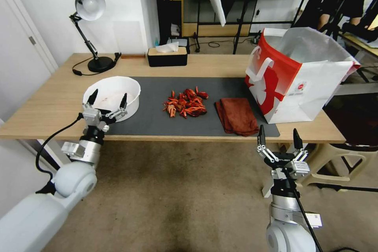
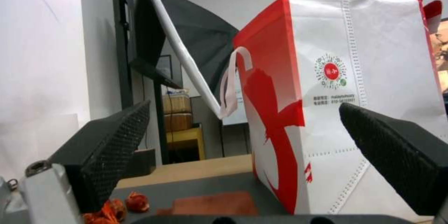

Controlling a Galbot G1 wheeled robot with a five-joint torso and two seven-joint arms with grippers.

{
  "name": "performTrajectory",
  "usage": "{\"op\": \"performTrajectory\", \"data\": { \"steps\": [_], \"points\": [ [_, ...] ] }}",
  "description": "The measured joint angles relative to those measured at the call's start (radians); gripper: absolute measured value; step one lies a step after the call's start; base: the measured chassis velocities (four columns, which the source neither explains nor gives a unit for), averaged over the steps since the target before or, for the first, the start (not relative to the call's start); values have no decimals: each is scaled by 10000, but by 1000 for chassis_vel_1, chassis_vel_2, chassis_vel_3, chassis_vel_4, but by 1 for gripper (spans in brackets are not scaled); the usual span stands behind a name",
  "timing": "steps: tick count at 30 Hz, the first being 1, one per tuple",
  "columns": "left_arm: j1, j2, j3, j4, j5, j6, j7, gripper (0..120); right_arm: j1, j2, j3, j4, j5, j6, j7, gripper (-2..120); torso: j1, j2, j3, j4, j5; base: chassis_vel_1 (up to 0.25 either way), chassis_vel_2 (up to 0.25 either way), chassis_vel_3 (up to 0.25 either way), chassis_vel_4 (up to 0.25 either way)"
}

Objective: Sweep shrimp from table into container with towel, then put container into takeout bag.

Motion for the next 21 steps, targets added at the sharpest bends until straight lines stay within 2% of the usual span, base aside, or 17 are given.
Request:
{"op": "performTrajectory", "data": {
  "steps": [3,4,7,8,11,12,15,16,19,21],
  "points": [
    [-45,696,28,278,-371,-322,1049,100,28,5,-17,-34,35,-5,-12,100,-2,0,-1,2,0,0,0,0,0],
    [-45,696,28,278,-371,-322,1049,100,28,5,-17,-34,35,-5,-12,100,-2,0,-1,2,0,0,0,0,0],
    [-95,1542,31,447,-781,-654,1879,100,119,13,-59,-128,80,-9,-22,100,-2,0,0,2,1,0,0,0,0],
    [-95,1542,31,447,-781,-654,1879,100,119,13,-59,-128,80,-9,-22,100,-2,0,0,2,1,0,0,0,0],
    [-228,2138,41,659,-959,-955,2501,100,193,40,-138,-175,89,-12,-23,100,-2,0,-1,1,1,0,0,0,0],
    [-228,2138,41,659,-959,-955,2501,100,193,40,-138,-175,89,-12,-23,100,-2,0,-1,1,1,0,0,0,0],
    [-390,2642,156,956,-1078,-1187,3141,100,268,59,-214,-235,108,-16,-23,100,-2,1,-1,0,1,0,0,0,0],
    [-390,2642,156,956,-1078,-1187,3141,100,268,59,-214,-235,108,-16,-23,100,-2,1,-1,0,1,0,0,0,0],
    [-447,3033,278,1147,-1108,-1330,3648,98,319,55,-254,-315,126,-16,-30,100,-2,0,-2,2,0,0,0,0,0],
    [-476,3090,323,1191,-1108,-1357,3754,98,331,53,-262,-327,127,-15,-33,100,-2,0,-2,2,1,0,0,0,0]
  ]
}}
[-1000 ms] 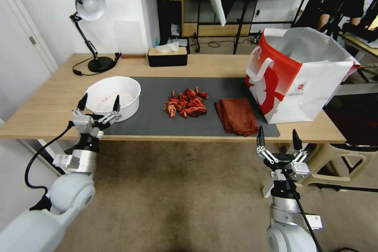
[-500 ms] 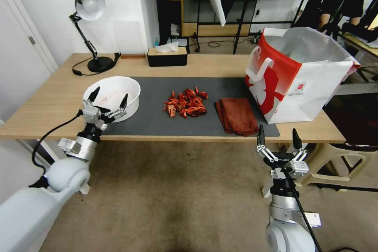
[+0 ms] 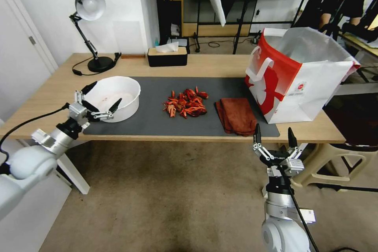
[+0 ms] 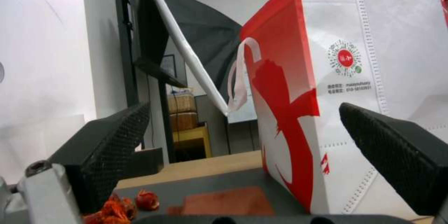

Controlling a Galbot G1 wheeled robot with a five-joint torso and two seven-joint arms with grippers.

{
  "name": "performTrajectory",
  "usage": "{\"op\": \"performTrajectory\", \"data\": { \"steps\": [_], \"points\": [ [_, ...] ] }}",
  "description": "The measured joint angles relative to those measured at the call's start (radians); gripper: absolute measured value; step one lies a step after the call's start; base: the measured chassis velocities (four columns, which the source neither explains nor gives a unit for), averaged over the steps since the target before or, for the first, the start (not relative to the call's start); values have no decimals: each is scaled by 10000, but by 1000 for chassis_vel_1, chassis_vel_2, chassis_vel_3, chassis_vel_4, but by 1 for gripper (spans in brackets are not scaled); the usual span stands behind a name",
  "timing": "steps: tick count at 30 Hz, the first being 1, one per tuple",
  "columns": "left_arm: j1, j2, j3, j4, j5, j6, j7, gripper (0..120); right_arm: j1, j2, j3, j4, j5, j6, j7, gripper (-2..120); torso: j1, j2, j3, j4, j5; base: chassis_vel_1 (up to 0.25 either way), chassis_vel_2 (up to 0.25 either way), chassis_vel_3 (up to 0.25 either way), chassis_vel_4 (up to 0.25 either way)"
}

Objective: Sweep shrimp from table into container with towel, then put container into takeout bag.

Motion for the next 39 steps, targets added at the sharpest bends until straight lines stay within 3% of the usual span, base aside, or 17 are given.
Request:
{"op": "performTrajectory", "data": {
  "steps": [3,6,7,10,11,14,23,27,29,32,39],
  "points": [
    [-172,134,241,220,39,-52,439,97,29,-7,-16,-25,34,1,-7,100,1,0,0,-1,0,0,0,0,0],
    [-775,171,918,555,158,-120,940,97,50,-26,-31,-49,90,1,-18,100,0,0,0,0,-1,0,0,0,0],
    [-775,171,918,555,158,-120,940,97,50,-26,-31,-49,90,1,-18,100,0,0,0,0,-1,0,0,0,0],
    [-1848,168,1841,1089,247,-279,2018,98,84,-29,-34,-111,182,1,-38,100,0,0,1,-1,-2,0,0,0,0],
    [-1848,168,1841,1089,247,-279,2018,98,84,-29,-34,-111,182,1,-38,100,0,0,1,-1,-2,0,0,0,0],
    [-2614,166,2371,1554,264,-334,2684,98,86,-23,-27,-156,261,1,-56,100,1,-1,1,-1,-1,0,0,0,0],
    [-3640,398,2829,2104,270,-282,3720,98,148,-9,-60,-174,384,4,-72,100,1,0,0,2,0,0,0,0,0],
    [-4764,466,3472,2588,308,-274,4668,98,232,55,-131,-216,384,0,-73,100,1,0,1,-2,1,0,0,0,0],
    [-4867,465,3535,2644,338,-274,4783,98,239,63,-131,-221,384,-1,-73,100,1,0,1,-1,0,0,0,0,0],
    [-5685,381,4049,2957,707,-276,5408,98,261,101,-139,-232,384,-4,-74,100,0,1,0,0,2,0,0,0,0],
    [-6234,293,4551,3113,855,-291,5739,99,267,113,-137,-239,391,-6,-73,100,1,2,1,0,-2,0,0,0,0]
  ]
}}
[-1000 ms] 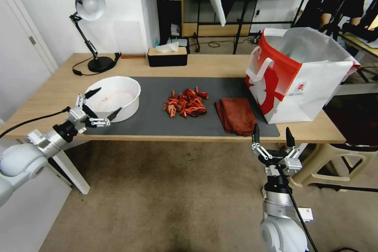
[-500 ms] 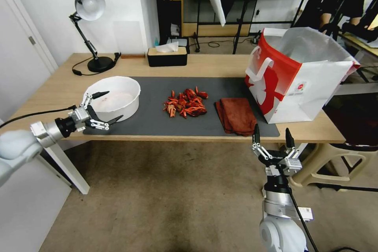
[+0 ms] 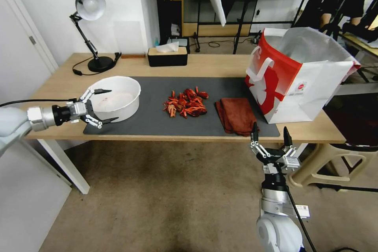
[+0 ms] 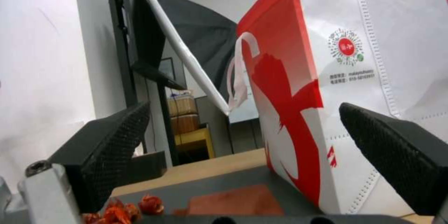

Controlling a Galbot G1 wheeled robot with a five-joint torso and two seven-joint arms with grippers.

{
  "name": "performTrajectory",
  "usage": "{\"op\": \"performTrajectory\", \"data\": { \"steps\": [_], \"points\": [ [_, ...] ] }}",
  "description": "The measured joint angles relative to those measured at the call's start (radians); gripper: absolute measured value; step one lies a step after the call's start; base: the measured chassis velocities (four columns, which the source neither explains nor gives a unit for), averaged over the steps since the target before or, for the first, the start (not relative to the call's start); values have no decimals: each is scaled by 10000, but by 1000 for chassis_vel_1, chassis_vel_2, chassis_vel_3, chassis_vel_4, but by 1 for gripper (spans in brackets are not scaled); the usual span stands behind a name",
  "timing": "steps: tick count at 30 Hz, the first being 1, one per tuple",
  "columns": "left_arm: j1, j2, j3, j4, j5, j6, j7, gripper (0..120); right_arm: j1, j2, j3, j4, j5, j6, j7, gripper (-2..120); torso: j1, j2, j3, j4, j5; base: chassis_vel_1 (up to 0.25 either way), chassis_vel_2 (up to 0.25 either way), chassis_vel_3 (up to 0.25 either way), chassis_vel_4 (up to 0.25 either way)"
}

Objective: Sweep shrimp from table into container with towel, then put container into takeout bag.

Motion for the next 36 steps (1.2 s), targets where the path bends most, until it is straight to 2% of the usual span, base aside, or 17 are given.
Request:
{"op": "performTrajectory", "data": {
  "steps": [5,6,7,8,10,11,13,16,20,21,24,25,28,29,31,33,36],
  "points": [
    [-331,-48,301,97,56,-5,187,99,3,9,0,-1,4,-1,0,100,0,0,0,-5,3,0,0,0,0],
    [-652,-102,592,202,122,-13,365,99,5,16,1,-1,9,-3,-1,100,0,0,0,1,3,0,0,0,0],
    [-652,-102,592,202,122,-13,365,99,5,16,1,-1,9,-3,-1,100,0,0,0,1,3,0,0,0,0],
    [-1242,-216,1108,445,206,-26,682,99,17,28,9,-1,21,-6,0,100,0,0,0,-2,2,0,0,0,0],
    [-1767,-364,1447,699,283,-32,962,99,31,43,26,-13,31,-10,0,100,1,0,0,-1,3,0,0,0,0],
    [-1767,-364,1447,699,283,-32,962,99,31,43,26,-13,31,-10,0,100,1,0,0,-1,3,0,0,0,0],
    [-2279,-543,1750,1014,378,-79,1263,98,38,56,46,-37,33,-10,-1,100,0,0,0,-2,5,0,0,0,0],
    [-2458,-623,1858,1151,435,-114,1374,97,41,61,51,-47,38,-10,0,100,0,0,0,-5,5,0,0,0,0],
    [-3536,-1154,2363,2070,878,-353,2105,96,78,94,86,-81,76,-14,-1,100,1,0,0,-2,3,0,0,0,0],
    [-3536,-1154,2363,2070,878,-353,2105,96,78,94,86,-81,76,-14,-1,100,1,0,0,-2,3,0,0,0,0],
    [-4032,-1339,2472,2483,1306,-440,3049,94,101,118,86,-82,100,-38,-1,100,1,-1,0,-1,3,0,0,0,0],
    [-4032,-1339,2472,2483,1306,-440,3049,94,101,118,86,-82,100,-38,-1,100,1,-1,0,-1,3,0,0,0,0],
    [-4306,-1397,2504,2743,1353,-408,4153,93,105,145,68,-82,117,-60,-1,100,0,0,0,0,4,0,0,0,0],
    [-4306,-1397,2504,2743,1353,-408,4153,93,105,145,68,-82,117,-60,-1,100,0,0,0,0,4,0,0,0,0],
    [-4492,-1457,2504,2971,1452,-370,4878,90,104,177,38,-93,117,-62,0,100,0,0,0,1,3,0,0,0,0],
    [-4570,-1511,2504,3076,1539,-368,5060,88,105,192,25,-93,110,-62,0,100,0,-1,0,1,3,0,0,0,0],
    [-5020,-1805,2571,3409,1970,-398,5648,86,131,237,-9,-97,67,-62,1,100,1,-1,0,0,3,0,0,0,0]
  ]
}}
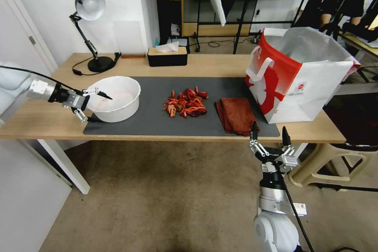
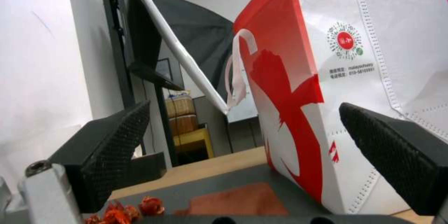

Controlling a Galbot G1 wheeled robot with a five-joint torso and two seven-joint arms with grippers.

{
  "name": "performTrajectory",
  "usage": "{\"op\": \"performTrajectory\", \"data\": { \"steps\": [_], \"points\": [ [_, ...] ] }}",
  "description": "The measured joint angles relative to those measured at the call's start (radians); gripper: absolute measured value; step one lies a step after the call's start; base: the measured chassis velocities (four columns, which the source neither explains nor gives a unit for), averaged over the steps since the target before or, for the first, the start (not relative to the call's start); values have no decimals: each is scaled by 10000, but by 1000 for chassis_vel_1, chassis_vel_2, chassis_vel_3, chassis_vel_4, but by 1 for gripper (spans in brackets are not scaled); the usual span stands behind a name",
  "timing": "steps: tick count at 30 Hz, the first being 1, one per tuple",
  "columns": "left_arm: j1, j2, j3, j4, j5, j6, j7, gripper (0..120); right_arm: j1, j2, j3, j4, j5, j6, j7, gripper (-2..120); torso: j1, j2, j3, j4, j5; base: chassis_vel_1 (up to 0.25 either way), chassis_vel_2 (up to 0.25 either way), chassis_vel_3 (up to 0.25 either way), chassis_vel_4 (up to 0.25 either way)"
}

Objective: Sweep shrimp from table into container with towel, then put container into takeout bag.

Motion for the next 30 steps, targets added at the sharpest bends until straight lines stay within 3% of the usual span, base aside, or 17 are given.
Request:
{"op": "performTrajectory", "data": {
  "steps": [9,12,17,21,30],
  "points": [
    [-485,-378,-17,65,950,61,1106,89,-12,12,-19,49,-11,0,2,100,0,0,-1,1,2,0,0,0,0],
    [-647,-517,-122,24,1691,264,1658,88,-81,-5,-5,105,-1,18,2,100,0,0,-1,0,2,0,0,0,0],
    [-770,-706,-189,164,2251,341,1827,88,-126,-4,-30,151,0,35,-6,100,0,0,-1,1,2,0,0,0,0],
    [-755,-965,-475,248,3281,558,1983,84,-161,-19,-38,201,0,48,-15,100,0,0,-1,-1,3,0,0,0,0],
    [-342,-1004,-1121,-76,4318,625,1982,79,-183,-69,-11,248,41,59,-18,100,0,0,-1,-1,0,0,0,0,0]
  ]
}}
